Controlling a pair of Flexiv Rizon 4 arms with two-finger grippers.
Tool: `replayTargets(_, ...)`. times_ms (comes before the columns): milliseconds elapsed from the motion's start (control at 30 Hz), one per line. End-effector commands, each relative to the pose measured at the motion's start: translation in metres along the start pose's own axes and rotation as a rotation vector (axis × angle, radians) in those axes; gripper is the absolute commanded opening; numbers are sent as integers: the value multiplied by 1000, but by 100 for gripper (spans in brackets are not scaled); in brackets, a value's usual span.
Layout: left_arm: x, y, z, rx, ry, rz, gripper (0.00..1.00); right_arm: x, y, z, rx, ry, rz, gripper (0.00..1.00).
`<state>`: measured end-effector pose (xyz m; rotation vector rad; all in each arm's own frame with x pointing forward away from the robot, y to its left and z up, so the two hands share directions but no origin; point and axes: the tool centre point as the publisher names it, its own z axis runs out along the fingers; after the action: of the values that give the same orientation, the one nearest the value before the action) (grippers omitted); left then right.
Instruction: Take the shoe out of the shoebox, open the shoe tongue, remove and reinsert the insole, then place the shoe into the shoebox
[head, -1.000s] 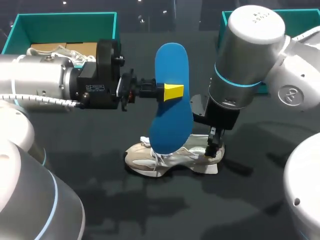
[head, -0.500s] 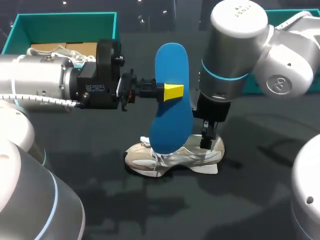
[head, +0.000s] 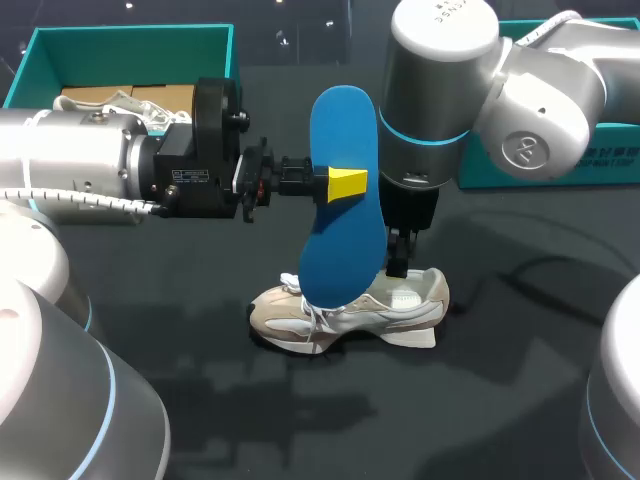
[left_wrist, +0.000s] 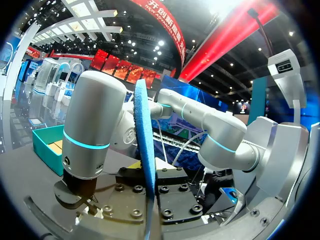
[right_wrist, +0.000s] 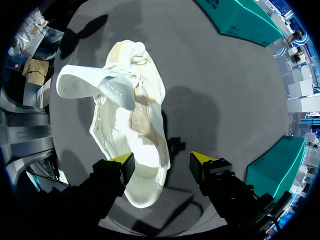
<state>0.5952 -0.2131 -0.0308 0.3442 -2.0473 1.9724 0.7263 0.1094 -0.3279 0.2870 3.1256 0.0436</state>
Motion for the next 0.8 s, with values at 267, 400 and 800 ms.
replayTargets(267,-2,0,4,2,1,1,0,-4,13,25,13,22,-16,76)
replayTargets(400,-2,0,4,2,1,1,0,-3,14,32,4,31,-20,73)
replayTargets(800,-2,0,4,2,1,1,0,-1,17,54,-17,79,-34,50)
